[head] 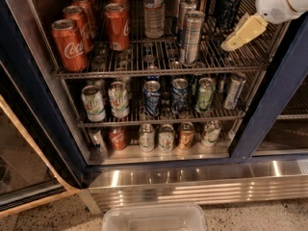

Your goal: Pick pepsi can from top shelf of fridge

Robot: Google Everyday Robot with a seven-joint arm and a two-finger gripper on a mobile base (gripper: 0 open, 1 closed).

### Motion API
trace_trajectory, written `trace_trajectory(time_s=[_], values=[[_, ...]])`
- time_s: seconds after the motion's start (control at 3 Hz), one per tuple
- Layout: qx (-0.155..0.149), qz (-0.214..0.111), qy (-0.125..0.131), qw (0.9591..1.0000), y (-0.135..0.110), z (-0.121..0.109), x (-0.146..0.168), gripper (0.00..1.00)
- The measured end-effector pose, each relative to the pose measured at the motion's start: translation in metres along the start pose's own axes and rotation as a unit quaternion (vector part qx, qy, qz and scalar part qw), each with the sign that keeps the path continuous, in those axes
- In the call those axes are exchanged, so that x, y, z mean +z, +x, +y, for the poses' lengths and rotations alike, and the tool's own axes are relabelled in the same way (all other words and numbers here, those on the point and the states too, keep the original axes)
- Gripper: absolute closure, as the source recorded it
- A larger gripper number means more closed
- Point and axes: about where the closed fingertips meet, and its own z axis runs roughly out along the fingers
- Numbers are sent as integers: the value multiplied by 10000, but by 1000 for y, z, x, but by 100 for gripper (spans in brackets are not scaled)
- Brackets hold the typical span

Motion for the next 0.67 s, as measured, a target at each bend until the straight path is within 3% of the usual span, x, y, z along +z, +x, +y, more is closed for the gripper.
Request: trace_trajectory(time_s=[0.33, 0.67], values=[[275, -233, 207, 9991, 6, -10, 13, 0], [274, -234, 206, 9991, 6, -10, 13, 0]])
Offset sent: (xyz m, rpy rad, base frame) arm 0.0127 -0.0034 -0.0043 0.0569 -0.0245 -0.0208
